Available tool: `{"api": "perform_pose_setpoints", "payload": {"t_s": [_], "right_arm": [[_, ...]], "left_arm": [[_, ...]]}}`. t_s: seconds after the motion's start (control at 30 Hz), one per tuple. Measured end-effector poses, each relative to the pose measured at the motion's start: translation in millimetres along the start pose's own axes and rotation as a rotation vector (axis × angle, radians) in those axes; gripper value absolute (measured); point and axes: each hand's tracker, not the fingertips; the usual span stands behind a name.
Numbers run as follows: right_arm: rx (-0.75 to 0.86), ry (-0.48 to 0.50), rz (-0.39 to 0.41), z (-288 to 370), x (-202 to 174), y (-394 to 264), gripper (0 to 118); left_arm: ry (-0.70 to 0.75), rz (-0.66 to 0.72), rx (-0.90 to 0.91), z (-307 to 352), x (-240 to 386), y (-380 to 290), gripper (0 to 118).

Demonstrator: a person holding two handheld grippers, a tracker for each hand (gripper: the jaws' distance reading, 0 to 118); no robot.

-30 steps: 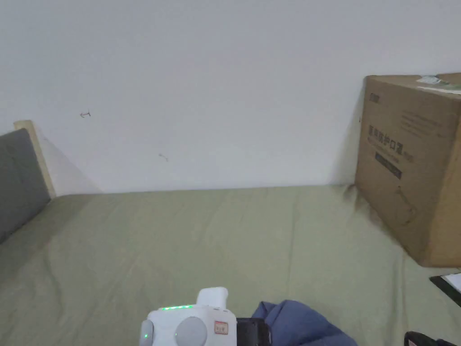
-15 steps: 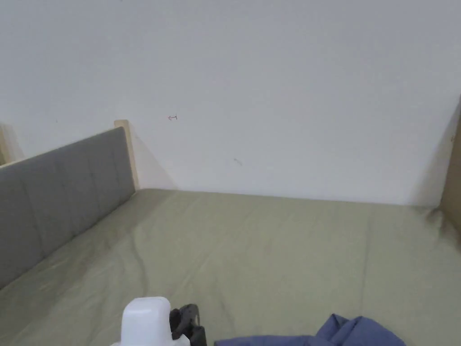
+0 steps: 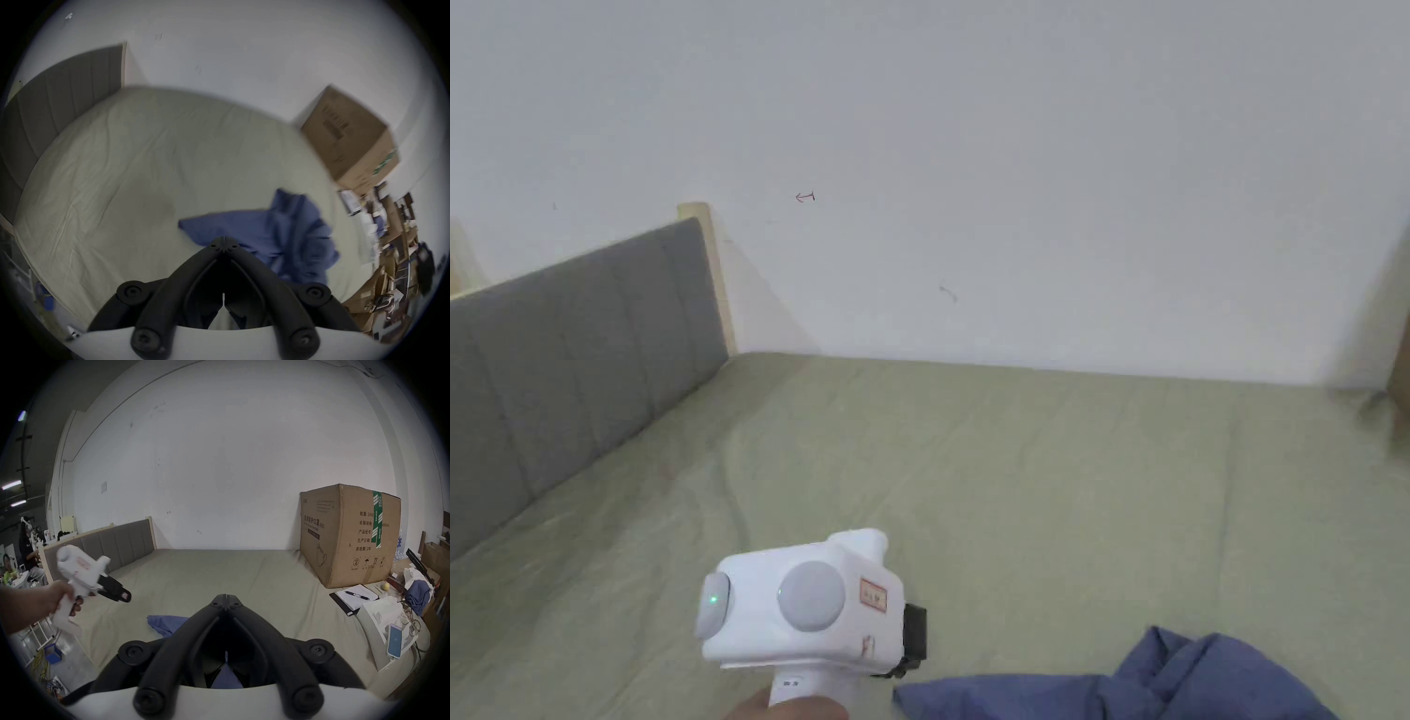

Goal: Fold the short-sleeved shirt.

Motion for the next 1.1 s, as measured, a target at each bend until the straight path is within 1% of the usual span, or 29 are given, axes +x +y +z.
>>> {"api": "perform_pose_setpoints", "payload": {"t_s": [0.03, 0.07, 0.1, 0.13, 0.17, 0.2, 0.23, 0.27, 0.33, 0.4, 0.47, 0.5, 0.53, 0.57, 0.63, 0.67, 0.7, 0.73, 0.8, 0.87, 0.93, 0.97, 1.0, 1.03, 1.07, 1.1], "right_arm": [[-0.020, -0.002, 0.000, -5.0, 1.7, -2.6, 0], [-0.047, 0.006, -0.009, -10.7, 3.9, -5.0, 0], [-0.069, 0.014, -0.017, -15.9, 5.9, -7.1, 0], [-0.083, 0.019, -0.021, -21.5, 8.1, -9.6, 0], [-0.092, 0.019, -0.022, -26.9, 10.0, -12.4, 0], [-0.102, 0.020, -0.023, -32.1, 11.8, -15.1, 0], [-0.116, 0.017, -0.024, -37.7, 13.1, -17.0, 0], [-0.133, 0.012, -0.030, -44.4, 15.1, -20.1, 0], [-0.166, 0.014, -0.060, -56.7, 19.6, -26.2, 0], [-0.186, 0.015, -0.092, -67.9, 24.6, -35.3, 0], [-0.204, 0.008, -0.104, -79.0, 25.9, -42.6, 0], [-0.213, 0.003, -0.109, -82.9, 26.5, -46.0, 0], [-0.219, -0.002, -0.115, -86.6, 26.5, -48.3, 0], [-0.222, 0.000, -0.121, -89.0, 26.9, -50.0, 0], [-0.225, 0.001, -0.128, -91.9, 27.1, -50.9, 0], [-0.226, 0.002, -0.126, -93.6, 27.5, -50.9, 0], [-0.224, 0.000, -0.121, -95.1, 28.3, -50.5, 0], [-0.221, -0.003, -0.114, -97.3, 29.7, -48.8, 0], [-0.215, -0.007, -0.098, -103.7, 36.3, -42.5, 0], [-0.218, -0.004, -0.091, -118.2, 48.3, -28.1, 0], [-0.245, 0.010, -0.077, -142.7, 62.7, -11.2, 0], [-0.299, 0.020, -0.072, -160.6, 69.7, -3.2, 0], [-0.363, 0.056, -0.108, -180.8, 77.8, 3.5, 0], [-0.447, 0.090, -0.170, -205.5, 88.1, 8.2, 0], [-0.565, 0.121, -0.245, -231.5, 96.8, 9.9, 0], [-0.628, 0.120, -0.317, -251.2, 102.8, 8.3, 0]], "left_arm": [[0.022, 0.004, -0.044, -24.3, -4.8, 6.1, 9], [0.042, 0.017, -0.077, -45.3, -10.8, 9.0, 27], [0.060, 0.037, -0.107, -62.9, -15.5, 11.9, 62], [0.055, 0.083, -0.119, -78.4, -20.7, 11.8, 81], [0.042, 0.097, -0.136, -93.2, -24.7, 13.4, 81], [0.036, 0.100, -0.141, -104.3, -26.6, 14.3, 89], [0.036, 0.092, -0.135, -114.8, -27.2, 15.3, 105], [0.026, 0.083, -0.129, -120.0, -25.8, 13.9, 118], [0.035, 0.054, -0.133, -135.0, -22.6, 14.3, 118], [0.091, 0.011, -0.204, -151.6, -17.0, 9.8, 118], [0.124, -0.029, -0.241, -162.3, -11.4, 4.7, 117], [0.143, -0.059, -0.222, -161.9, -7.0, 1.9, 115], [0.174, -0.103, -0.188, -160.0, -0.4, -1.8, 110], [0.200, -0.153, -0.153, -154.4, 6.8, -5.8, 99], [0.214, -0.235, -0.112, -144.2, 19.1, -13.2, 58], [0.198, -0.252, -0.103, -140.2, 26.1, -16.4, 30], [0.152, -0.252, -0.102, -136.8, 32.1, -18.7, 8], [0.116, -0.236, -0.104, -133.5, 38.8, -21.5, 8], [0.146, -0.231, -0.083, -127.8, 39.8, -23.2, 8], [0.176, -0.209, -0.001, -114.4, 36.3, -24.2, 8], [0.180, -0.205, 0.033, -101.8, 28.0, -22.4, 8], [0.178, -0.197, 0.033, -96.8, 24.9, -22.9, 8], [0.183, -0.187, 0.032, -93.3, 22.3, -24.0, 8], [0.191, -0.171, 0.031, -90.1, 19.1, -25.4, 8], [0.195, -0.151, 0.033, -89.1, 13.3, -24.9, 8], [0.201, -0.141, 0.036, -87.8, 10.6, -26.4, 8]]}}
